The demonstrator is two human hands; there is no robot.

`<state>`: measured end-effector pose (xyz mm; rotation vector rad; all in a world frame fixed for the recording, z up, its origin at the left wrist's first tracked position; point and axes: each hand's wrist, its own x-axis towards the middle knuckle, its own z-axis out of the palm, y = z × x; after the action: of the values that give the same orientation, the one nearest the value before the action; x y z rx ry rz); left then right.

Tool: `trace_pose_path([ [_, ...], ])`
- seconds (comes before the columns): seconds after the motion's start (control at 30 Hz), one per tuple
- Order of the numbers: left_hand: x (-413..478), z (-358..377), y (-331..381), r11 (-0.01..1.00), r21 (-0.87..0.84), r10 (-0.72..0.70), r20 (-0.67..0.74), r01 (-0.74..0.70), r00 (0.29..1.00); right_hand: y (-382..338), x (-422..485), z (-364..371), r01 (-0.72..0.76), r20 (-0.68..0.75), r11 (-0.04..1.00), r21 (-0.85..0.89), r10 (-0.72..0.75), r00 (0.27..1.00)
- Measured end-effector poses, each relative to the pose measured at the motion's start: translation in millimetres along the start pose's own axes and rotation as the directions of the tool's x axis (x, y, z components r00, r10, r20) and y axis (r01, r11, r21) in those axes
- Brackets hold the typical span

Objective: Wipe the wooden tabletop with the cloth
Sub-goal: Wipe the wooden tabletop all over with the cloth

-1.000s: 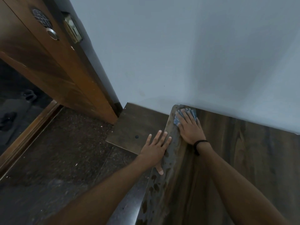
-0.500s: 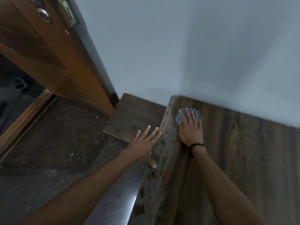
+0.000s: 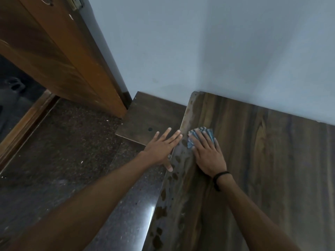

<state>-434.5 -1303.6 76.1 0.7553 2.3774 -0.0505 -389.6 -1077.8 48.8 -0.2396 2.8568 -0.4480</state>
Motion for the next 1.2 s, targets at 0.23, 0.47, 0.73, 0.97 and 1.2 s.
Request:
trace_pose_path([
  [0.23,-3,2,-8,0.999,0.046,0.019,-0.018,-0.018,1.0,-29,-9,12,-0.069,-0.054,0.997,0.02,0.07,0.996],
  [0.47,-3,-3,-12,0.996,0.08,0.053,-0.025,-0.051,0.998,-23,-21,11,-0.204,-0.063,0.977,0.057,0.207,0.976],
  [0.73,-25,8,-6,0.994,0.069,0.086,0.014,-0.087,0.996,-23,-70,26,-0.16,-0.041,0.987,0.021,0.16,0.986],
  [0.97,-26,14,1,0.992,0.114,0.065,-0.009,-0.063,0.998,-33,-110,36,0.078,0.046,0.993,-0.089,-0.075,0.996],
  [1.2,-29,12,5,0.984,0.175,0.045,-0.015,-0.042,0.999,-61,-83,41,-0.045,-0.027,0.998,-0.033,0.044,0.999],
])
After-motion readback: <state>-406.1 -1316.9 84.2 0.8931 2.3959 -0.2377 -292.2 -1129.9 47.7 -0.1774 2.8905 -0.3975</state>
